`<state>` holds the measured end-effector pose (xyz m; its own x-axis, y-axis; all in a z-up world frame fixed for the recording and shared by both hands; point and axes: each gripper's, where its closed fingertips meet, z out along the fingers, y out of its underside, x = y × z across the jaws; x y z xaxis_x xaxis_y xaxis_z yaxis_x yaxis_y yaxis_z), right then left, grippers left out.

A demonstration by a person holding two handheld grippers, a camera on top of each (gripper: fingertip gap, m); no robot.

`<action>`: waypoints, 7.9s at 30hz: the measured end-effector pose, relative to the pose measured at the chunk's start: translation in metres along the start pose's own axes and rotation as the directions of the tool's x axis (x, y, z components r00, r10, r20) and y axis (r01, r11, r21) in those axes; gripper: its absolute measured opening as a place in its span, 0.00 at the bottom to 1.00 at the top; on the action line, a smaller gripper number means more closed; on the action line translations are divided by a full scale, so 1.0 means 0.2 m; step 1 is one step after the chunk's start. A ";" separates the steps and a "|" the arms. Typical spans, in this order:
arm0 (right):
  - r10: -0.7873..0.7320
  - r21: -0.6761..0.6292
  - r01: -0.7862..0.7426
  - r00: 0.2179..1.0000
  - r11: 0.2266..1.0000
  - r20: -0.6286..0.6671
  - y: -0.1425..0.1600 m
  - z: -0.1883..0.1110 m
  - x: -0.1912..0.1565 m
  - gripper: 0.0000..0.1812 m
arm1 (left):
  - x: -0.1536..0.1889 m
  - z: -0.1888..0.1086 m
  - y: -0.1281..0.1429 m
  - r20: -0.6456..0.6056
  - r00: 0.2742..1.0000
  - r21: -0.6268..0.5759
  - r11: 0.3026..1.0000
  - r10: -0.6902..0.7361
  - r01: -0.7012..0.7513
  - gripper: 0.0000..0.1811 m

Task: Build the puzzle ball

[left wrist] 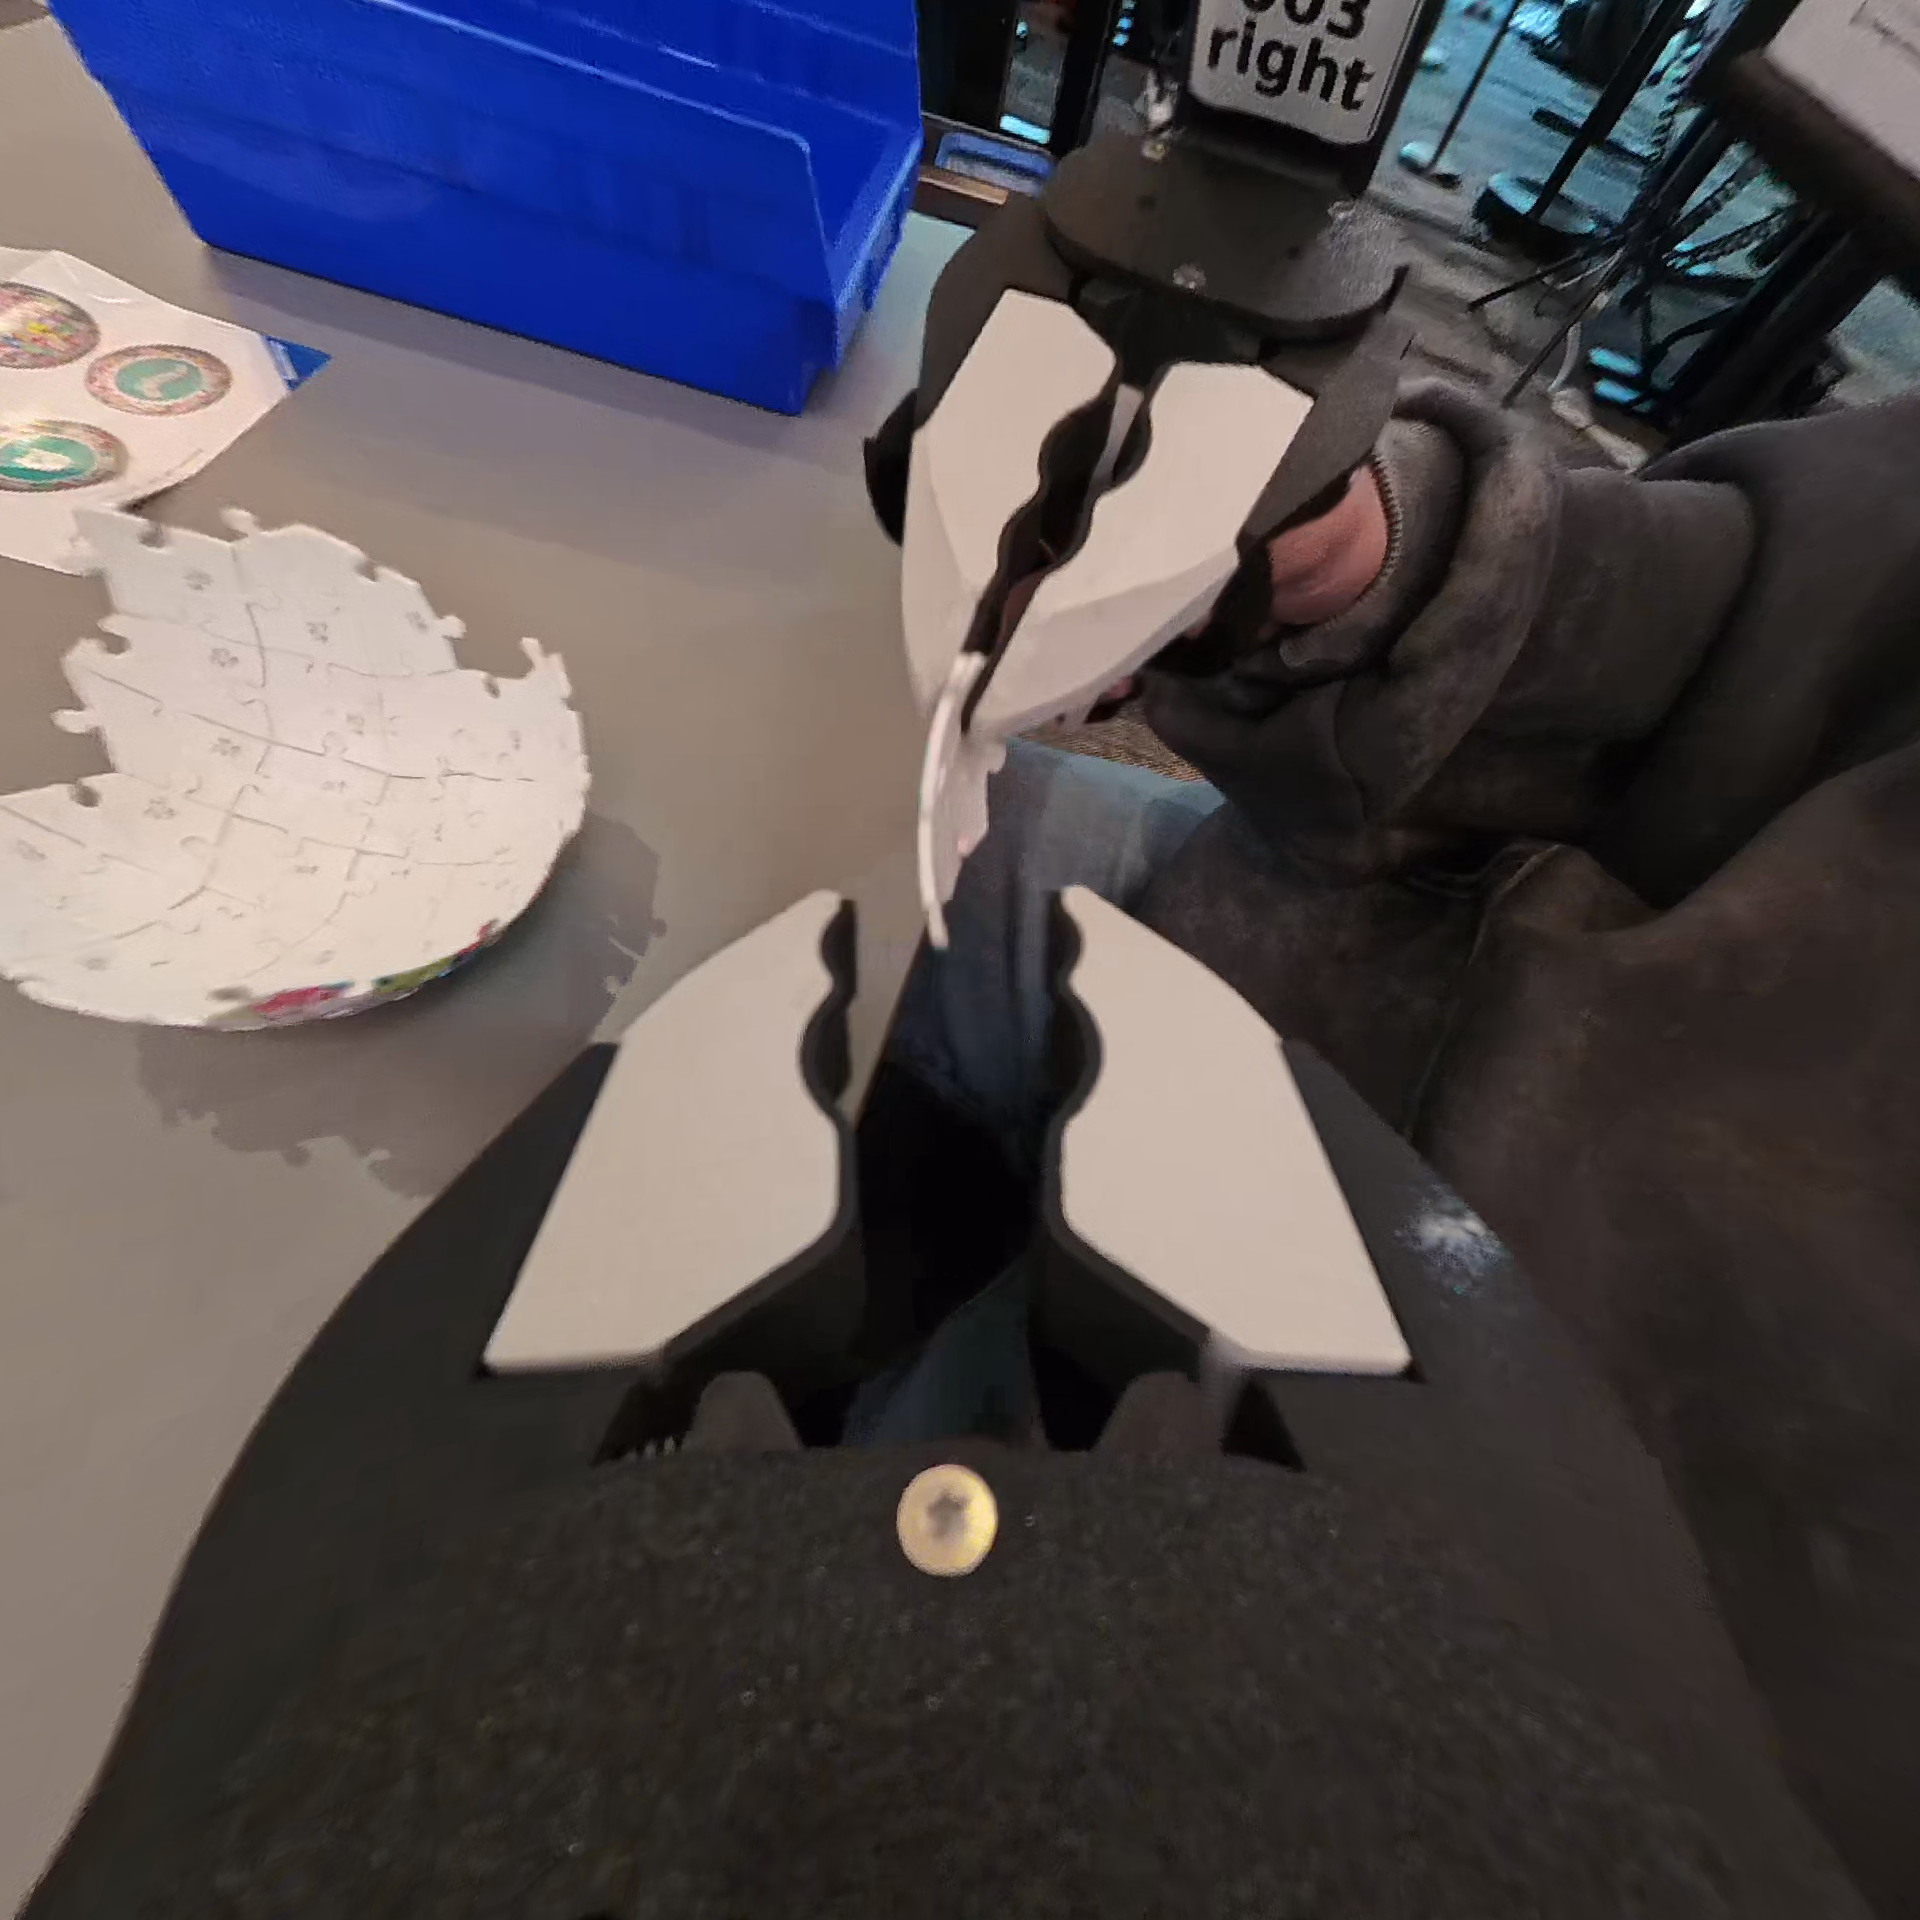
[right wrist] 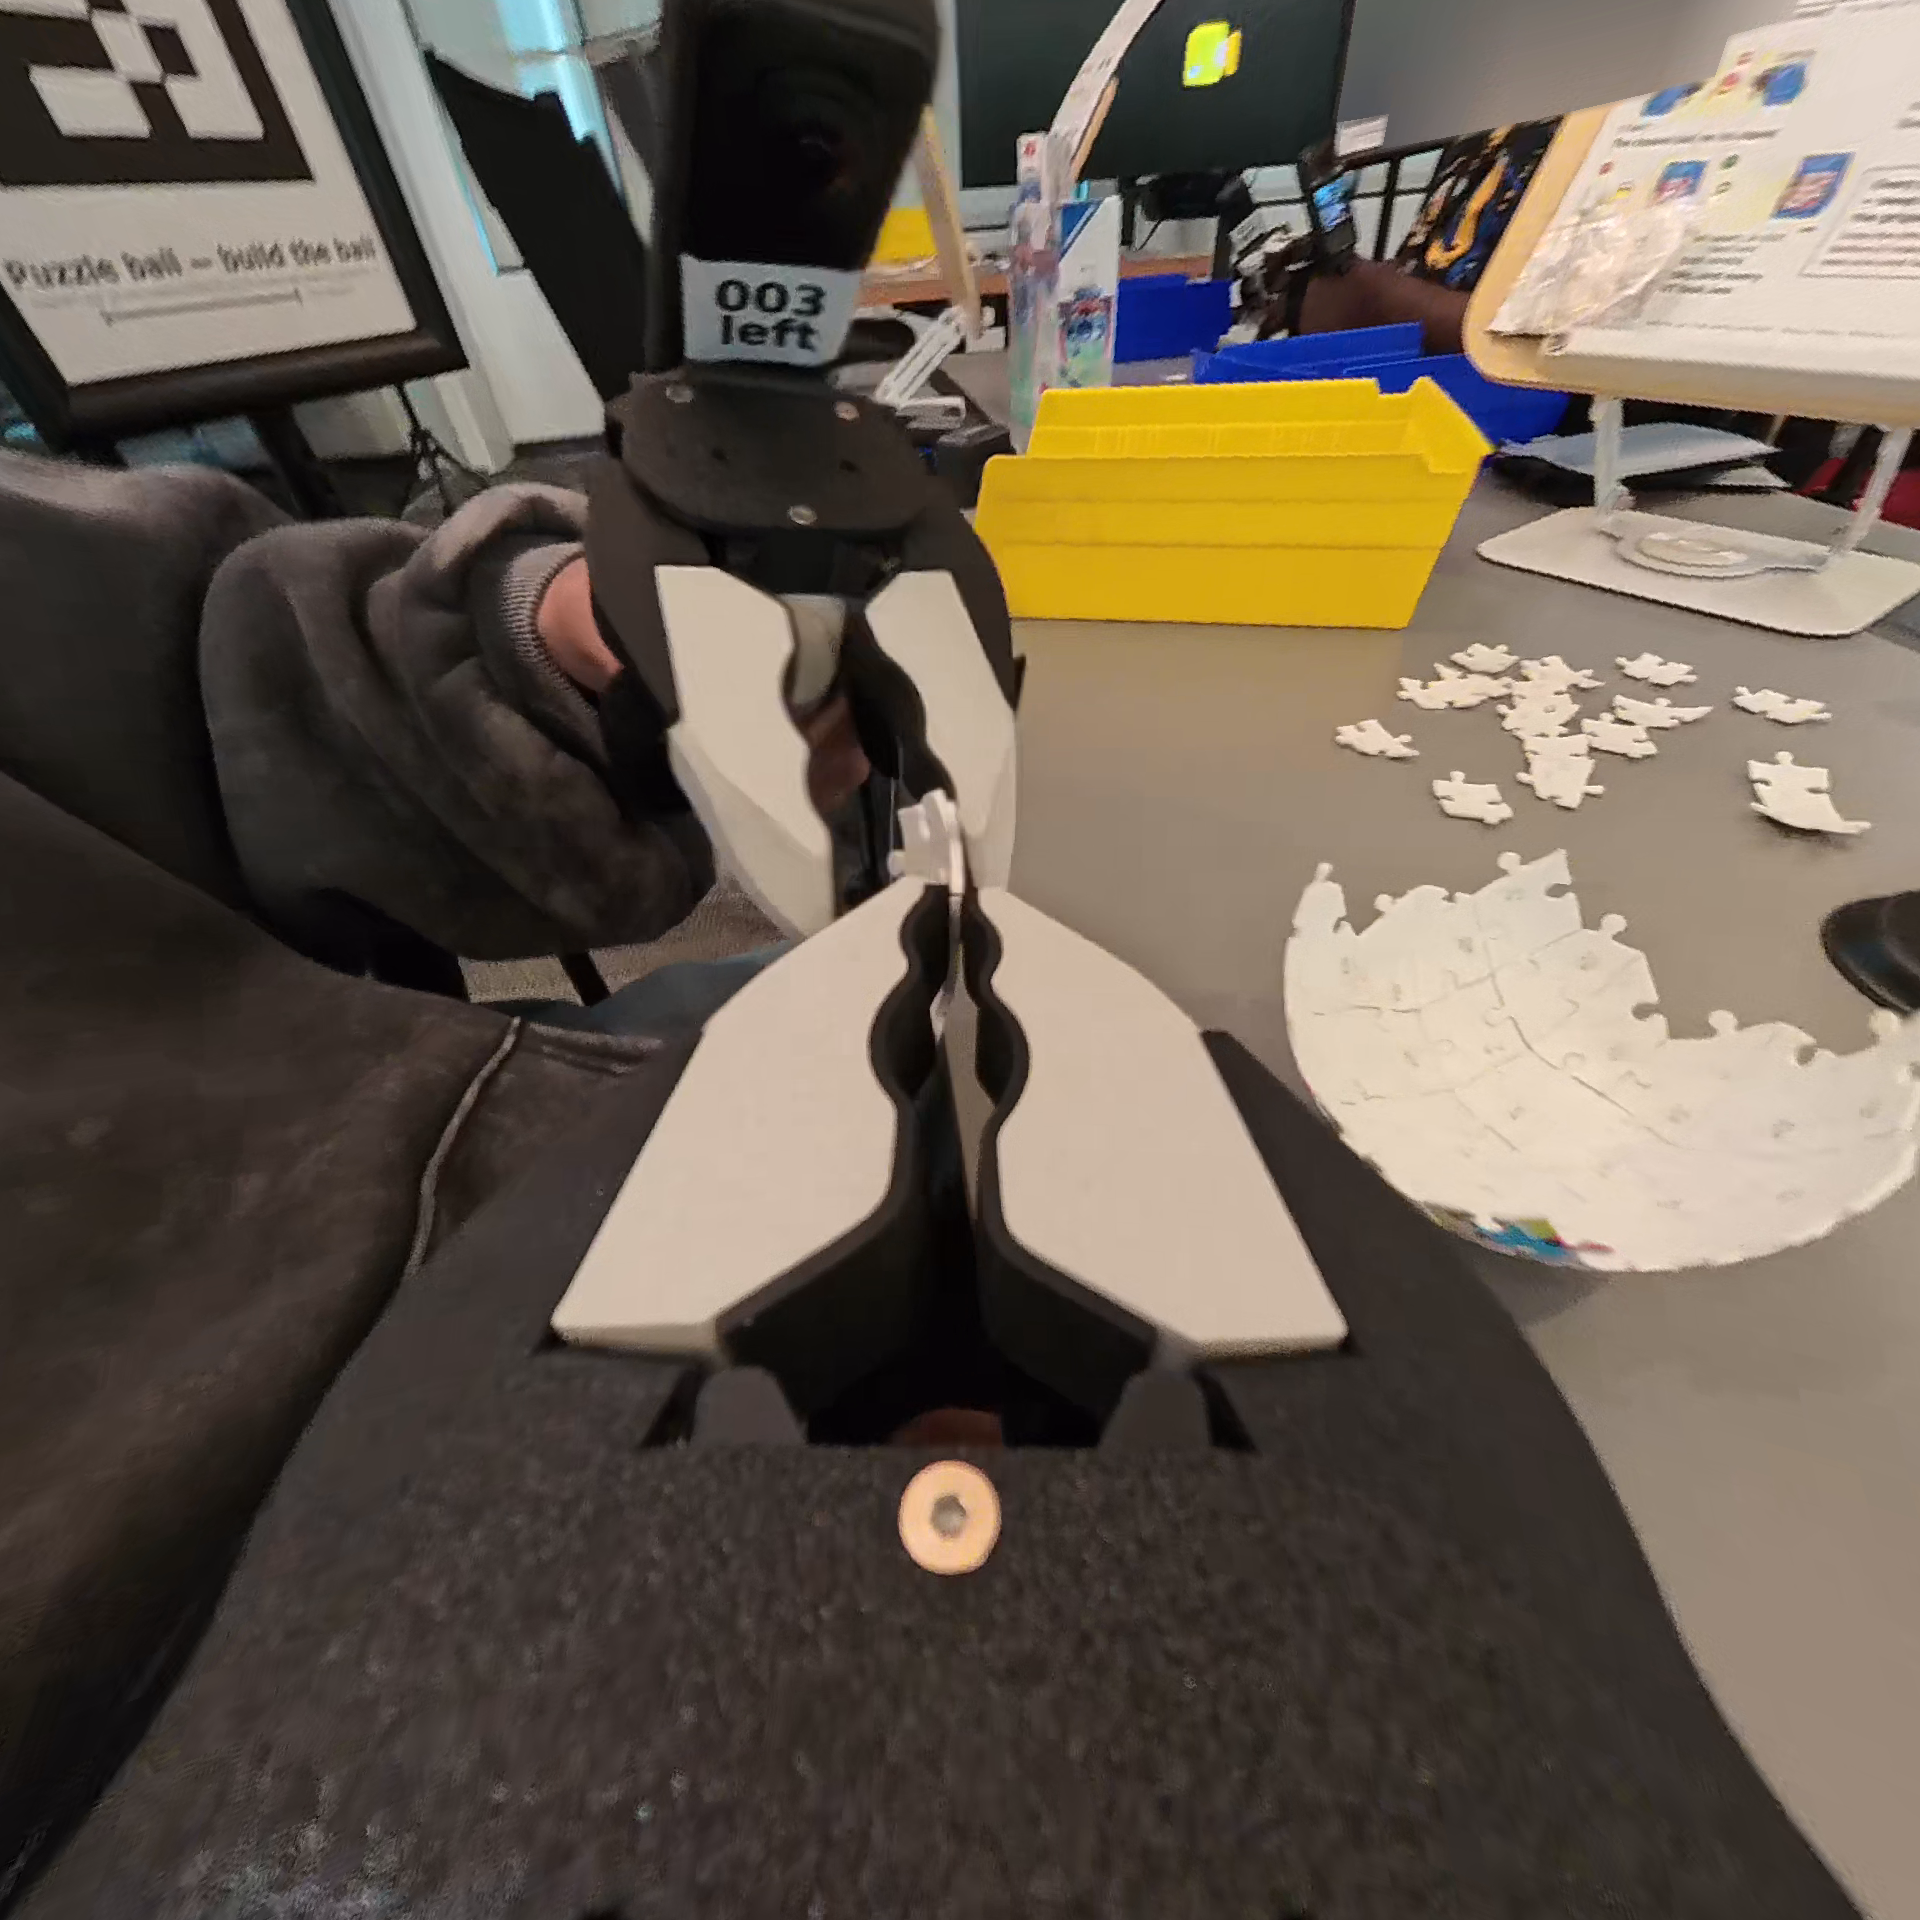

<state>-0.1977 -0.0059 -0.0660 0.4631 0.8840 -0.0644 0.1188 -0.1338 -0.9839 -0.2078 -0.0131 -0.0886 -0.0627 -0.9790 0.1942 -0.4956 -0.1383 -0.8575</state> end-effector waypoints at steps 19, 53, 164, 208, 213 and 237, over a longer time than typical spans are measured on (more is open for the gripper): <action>0.388 -0.021 -0.493 0.710 0.870 -0.588 0.16 -0.25 0.74 0.01 | -1.02 0.30 -0.26 -0.162 0.930 -0.477 0.799 0.329 -0.366 0.27; 0.237 -0.357 -0.615 0.676 0.703 -0.698 0.22 -0.28 0.87 0.01 | -1.05 0.50 -0.13 -0.486 0.827 -0.458 0.723 0.283 -0.517 0.16; 0.538 -0.428 -0.789 0.614 0.441 -0.578 0.51 -0.20 0.95 0.01 | -0.76 0.38 0.00 0.277 0.949 -0.172 0.979 0.152 -0.107 0.58; 0.510 -0.449 -0.658 0.752 0.604 -0.417 0.54 -0.22 1.11 0.07 | -0.81 0.41 -0.14 0.243 0.962 -0.249 0.966 0.128 -0.066 0.52; 0.499 -0.441 -0.662 0.749 0.607 -0.437 0.53 -0.27 1.12 0.07 | -0.81 0.42 -0.11 0.245 0.961 -0.249 0.966 0.124 -0.061 0.52; 0.392 -0.143 -0.656 0.596 0.741 -0.701 0.49 -0.38 1.04 0.21 | -0.71 0.44 -0.01 0.231 0.970 -0.227 0.973 0.081 -0.027 0.52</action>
<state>-0.0225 0.1309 -0.1631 0.9383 0.1599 -0.3067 -0.0901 -0.7431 -0.6631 -0.1226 0.1128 -0.1569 0.0997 -0.9950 0.0089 -0.6777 -0.0744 -0.7316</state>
